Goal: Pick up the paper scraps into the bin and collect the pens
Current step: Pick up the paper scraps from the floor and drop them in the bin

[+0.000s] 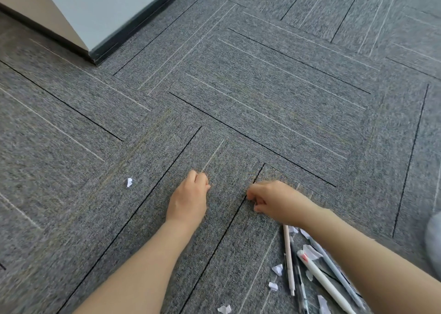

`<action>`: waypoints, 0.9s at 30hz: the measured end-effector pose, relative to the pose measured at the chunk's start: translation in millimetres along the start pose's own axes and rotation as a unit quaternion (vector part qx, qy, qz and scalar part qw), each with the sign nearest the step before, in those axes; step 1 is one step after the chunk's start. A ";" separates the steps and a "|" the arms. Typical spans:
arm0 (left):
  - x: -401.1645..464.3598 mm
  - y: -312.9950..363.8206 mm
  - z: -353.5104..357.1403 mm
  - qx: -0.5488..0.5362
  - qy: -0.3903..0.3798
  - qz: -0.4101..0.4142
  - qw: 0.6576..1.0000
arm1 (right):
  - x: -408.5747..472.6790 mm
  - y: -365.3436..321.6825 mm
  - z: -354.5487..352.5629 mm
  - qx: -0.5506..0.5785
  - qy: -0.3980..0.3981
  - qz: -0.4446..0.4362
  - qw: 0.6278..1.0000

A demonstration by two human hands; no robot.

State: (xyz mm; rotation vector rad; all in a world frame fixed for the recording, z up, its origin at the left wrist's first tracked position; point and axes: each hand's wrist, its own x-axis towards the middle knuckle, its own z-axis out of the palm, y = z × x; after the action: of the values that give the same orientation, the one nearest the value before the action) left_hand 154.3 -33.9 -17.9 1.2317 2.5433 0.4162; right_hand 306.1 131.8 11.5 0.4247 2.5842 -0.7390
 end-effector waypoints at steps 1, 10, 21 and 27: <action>-1.1 -0.3 -0.7 0.001 -0.003 -0.002 1.000 | -0.5 -0.3 2.8 -0.011 0.003 -0.006 1.000; -5.8 -0.5 -14.4 -0.088 -0.011 -0.080 0.993 | -9.2 -3.5 9.4 0.301 0.071 0.118 0.944; -14.1 -10.9 -20.0 -0.098 -0.004 -0.129 0.987 | 4.0 -15.3 9.7 0.848 0.045 0.034 0.527; -18.4 -19.5 -14.5 0.006 0.001 -0.083 0.997 | 13.0 -21.9 4.9 0.829 0.048 0.045 0.555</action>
State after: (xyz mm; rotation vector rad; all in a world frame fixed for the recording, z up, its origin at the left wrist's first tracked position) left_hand 145.9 -62.0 -9.6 1.0144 2.6273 0.3647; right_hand 287.6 113.5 11.1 1.0079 0.9640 -2.9111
